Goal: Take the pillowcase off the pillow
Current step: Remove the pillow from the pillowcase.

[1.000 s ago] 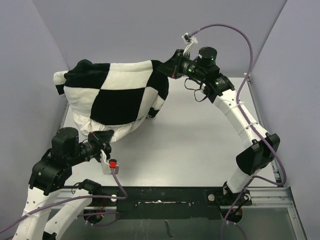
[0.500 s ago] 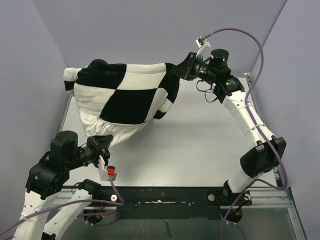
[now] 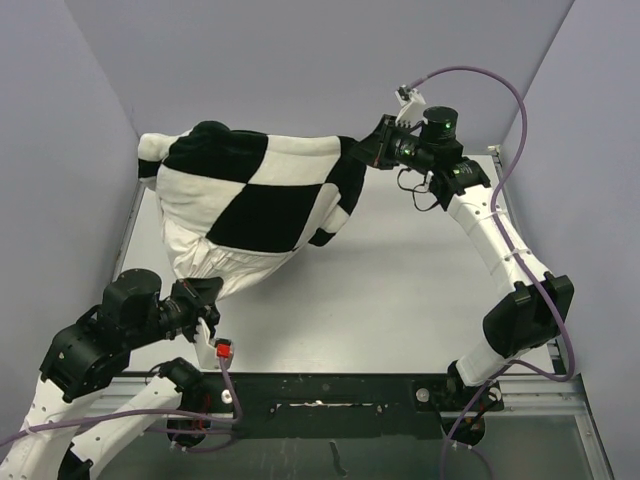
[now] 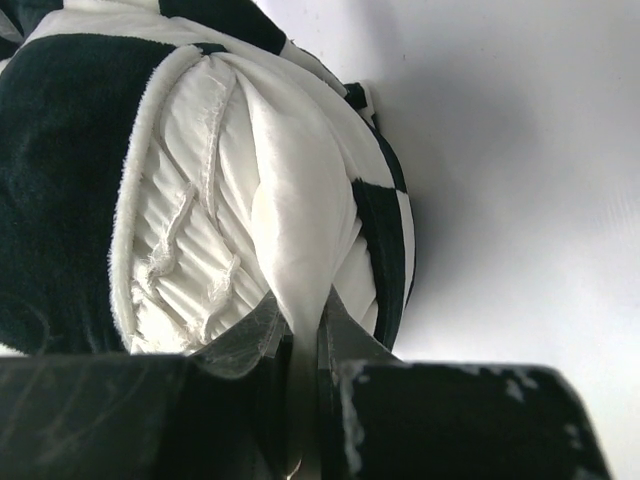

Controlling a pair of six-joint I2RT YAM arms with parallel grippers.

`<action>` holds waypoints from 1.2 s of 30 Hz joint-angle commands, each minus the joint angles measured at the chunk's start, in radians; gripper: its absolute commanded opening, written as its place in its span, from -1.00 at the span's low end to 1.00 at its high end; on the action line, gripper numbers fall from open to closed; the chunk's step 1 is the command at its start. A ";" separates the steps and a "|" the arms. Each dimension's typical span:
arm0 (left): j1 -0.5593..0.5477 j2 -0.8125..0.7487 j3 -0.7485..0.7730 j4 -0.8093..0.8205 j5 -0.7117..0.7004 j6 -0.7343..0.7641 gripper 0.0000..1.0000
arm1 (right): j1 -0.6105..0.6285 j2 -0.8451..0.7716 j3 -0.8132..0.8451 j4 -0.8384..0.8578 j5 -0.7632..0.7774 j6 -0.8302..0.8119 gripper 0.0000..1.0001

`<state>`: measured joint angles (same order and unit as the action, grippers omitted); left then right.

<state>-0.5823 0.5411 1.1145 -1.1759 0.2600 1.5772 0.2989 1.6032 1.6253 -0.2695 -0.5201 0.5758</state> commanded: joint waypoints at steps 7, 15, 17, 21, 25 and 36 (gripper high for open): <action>-0.149 -0.181 0.068 -0.314 -0.299 -0.181 -1.00 | -0.216 0.100 0.067 0.015 0.668 -0.206 -1.00; -0.149 -0.081 0.038 0.042 -0.223 -0.227 -1.00 | -0.192 0.054 0.085 -0.048 0.616 -0.193 -0.69; -0.150 -0.049 0.050 0.079 -0.221 -0.244 -1.00 | -0.202 0.024 0.094 -0.081 0.631 -0.194 -0.41; -0.149 0.012 0.071 0.180 -0.215 -0.263 -1.00 | -0.193 -0.094 0.027 -0.045 0.599 -0.220 0.33; -0.150 0.090 0.113 0.251 -0.205 -0.266 -1.00 | -0.130 -0.238 -0.115 0.080 0.368 -0.189 0.52; -0.149 0.094 0.092 0.264 -0.187 -0.165 -1.00 | 0.293 -0.212 -0.227 0.313 0.122 -0.111 0.90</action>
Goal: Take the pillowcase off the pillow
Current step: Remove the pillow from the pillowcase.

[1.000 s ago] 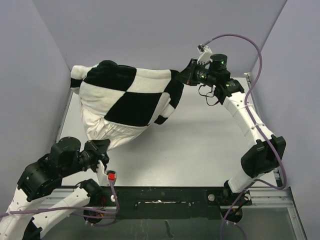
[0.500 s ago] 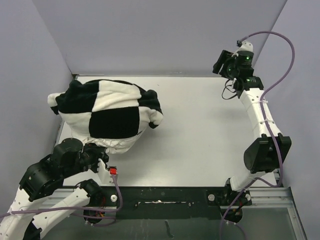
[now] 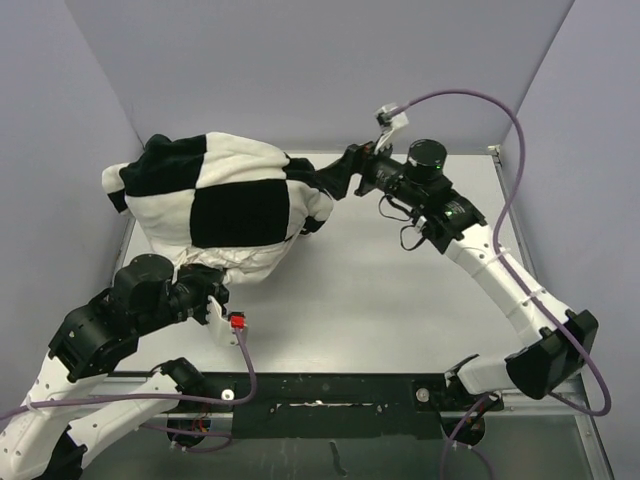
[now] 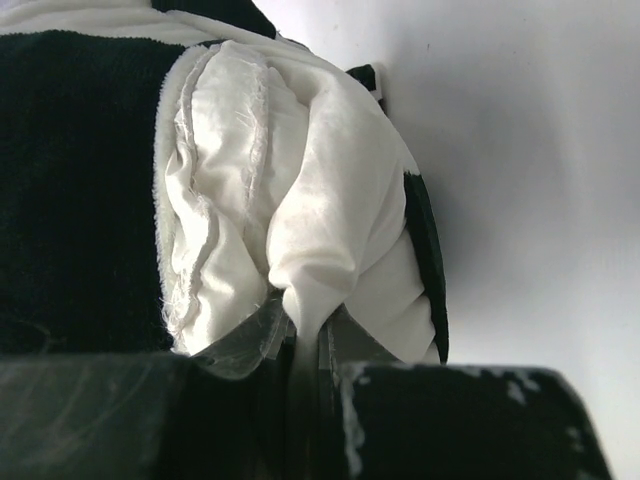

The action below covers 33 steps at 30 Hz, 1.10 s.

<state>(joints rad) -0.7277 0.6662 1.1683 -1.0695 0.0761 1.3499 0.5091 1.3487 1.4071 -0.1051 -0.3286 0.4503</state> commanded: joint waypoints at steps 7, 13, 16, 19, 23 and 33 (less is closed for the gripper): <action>-0.003 0.001 0.095 0.204 -0.017 0.029 -1.00 | 0.238 -0.098 -0.186 0.211 0.109 -0.277 0.86; -0.003 0.045 0.156 0.221 -0.001 -0.037 -1.00 | 0.430 -0.292 -0.435 0.338 0.238 -0.573 0.87; -0.004 0.050 0.159 0.221 0.005 -0.044 -1.00 | 0.553 -0.323 -0.491 0.358 0.302 -0.760 0.90; -0.003 0.049 0.156 0.214 0.010 -0.043 -1.00 | 0.628 -0.284 -0.472 0.352 0.308 -0.885 0.91; -0.003 0.051 0.169 0.198 0.012 -0.041 -1.00 | 0.672 -0.181 -0.396 0.358 0.352 -1.015 0.90; -0.003 0.018 0.164 0.140 0.004 -0.044 -1.00 | 0.648 -0.063 -0.267 0.325 0.324 -1.127 0.74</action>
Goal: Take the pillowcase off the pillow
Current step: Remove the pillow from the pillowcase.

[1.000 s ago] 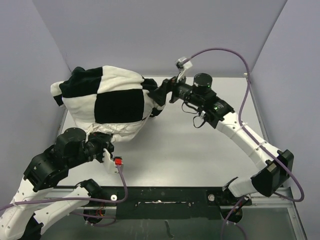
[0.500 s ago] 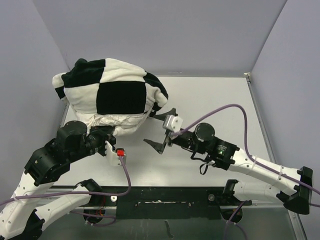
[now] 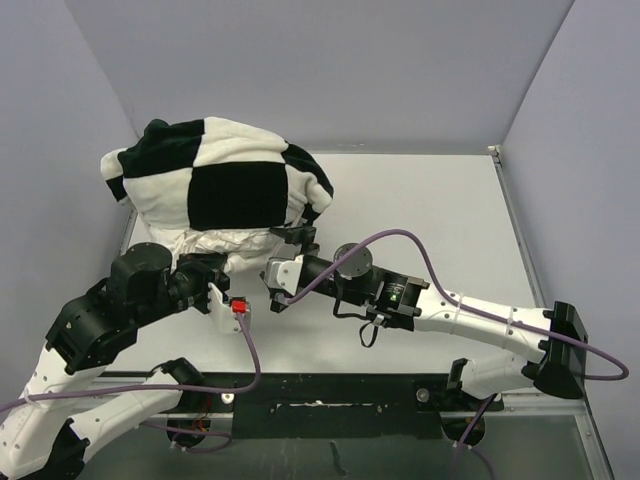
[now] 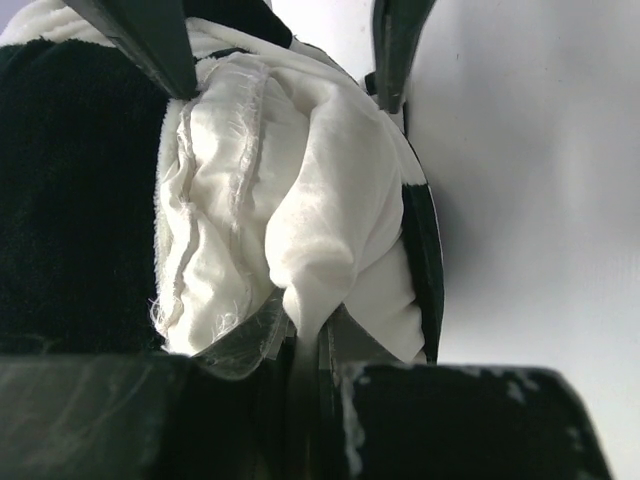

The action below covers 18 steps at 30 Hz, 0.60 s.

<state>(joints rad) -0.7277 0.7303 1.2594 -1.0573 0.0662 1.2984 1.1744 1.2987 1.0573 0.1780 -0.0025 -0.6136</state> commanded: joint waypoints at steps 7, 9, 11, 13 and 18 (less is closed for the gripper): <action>-0.003 -0.072 0.041 0.129 0.021 0.024 -1.00 | -0.075 -0.027 0.143 -0.051 -0.101 -0.019 0.50; -0.003 -0.071 0.038 0.138 0.022 0.024 -1.00 | -0.076 -0.006 0.165 -0.070 -0.109 -0.026 0.39; -0.003 -0.066 0.045 0.140 0.019 0.020 -1.00 | -0.076 0.016 0.182 -0.096 -0.123 -0.026 0.28; -0.003 -0.063 0.048 0.141 0.014 0.020 -1.00 | -0.069 0.035 0.186 -0.102 -0.129 -0.030 0.20; -0.003 -0.061 0.048 0.147 0.013 0.024 -1.00 | -0.065 0.039 0.175 -0.099 -0.138 -0.034 0.18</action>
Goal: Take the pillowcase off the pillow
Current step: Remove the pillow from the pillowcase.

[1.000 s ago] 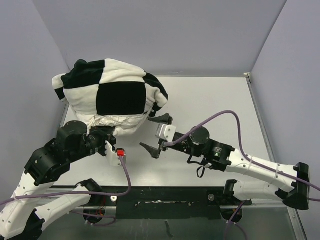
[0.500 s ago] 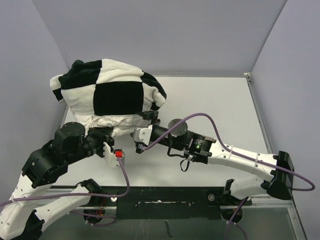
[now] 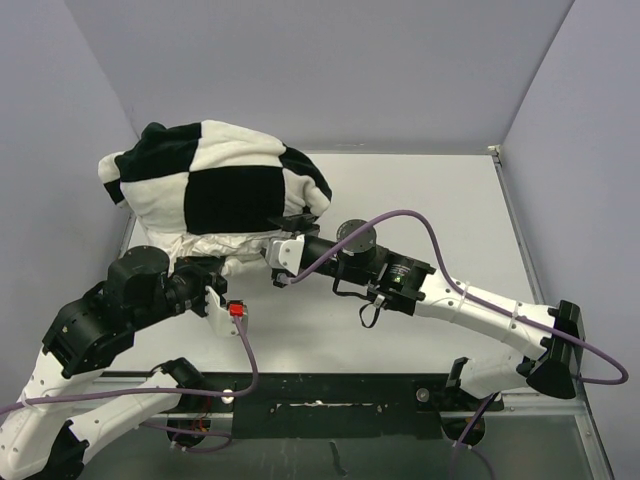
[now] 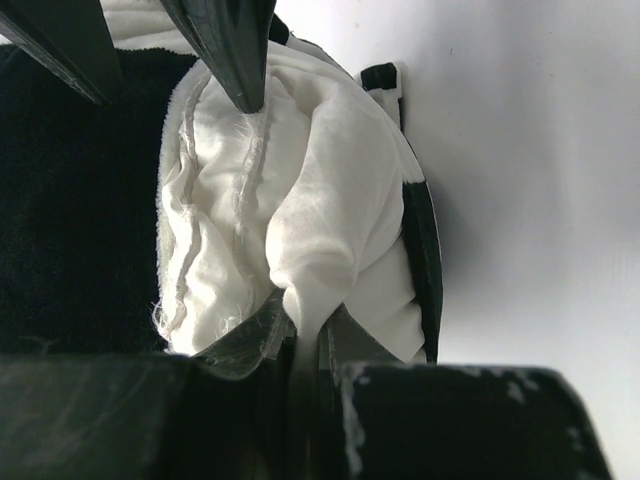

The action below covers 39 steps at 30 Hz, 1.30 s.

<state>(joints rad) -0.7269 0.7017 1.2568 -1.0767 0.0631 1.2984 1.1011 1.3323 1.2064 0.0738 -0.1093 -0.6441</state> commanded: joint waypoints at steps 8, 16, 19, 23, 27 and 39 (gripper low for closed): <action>-0.003 -0.027 0.051 0.178 0.012 0.029 -1.00 | 0.023 0.005 0.014 -0.023 -0.027 -0.009 0.21; -0.003 -0.031 0.045 0.179 0.010 0.037 -1.00 | 0.039 0.008 -0.002 -0.010 -0.018 -0.005 0.34; -0.003 -0.030 0.051 0.178 0.005 0.039 -1.00 | 0.041 0.035 0.008 -0.016 -0.019 -0.010 0.36; -0.003 -0.031 0.054 0.179 0.004 0.040 -1.00 | 0.043 0.076 0.014 -0.001 -0.020 -0.016 0.36; -0.004 -0.028 0.063 0.178 0.006 0.040 -1.00 | 0.058 0.144 0.046 0.002 0.028 -0.061 0.30; 0.003 -0.021 0.198 0.058 0.019 -0.067 0.22 | 0.049 0.193 0.042 0.187 0.191 -0.071 -0.98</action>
<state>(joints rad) -0.7238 0.7017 1.2755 -1.1191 0.0280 1.2919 1.1667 1.5341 1.2728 0.2436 0.0402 -0.7742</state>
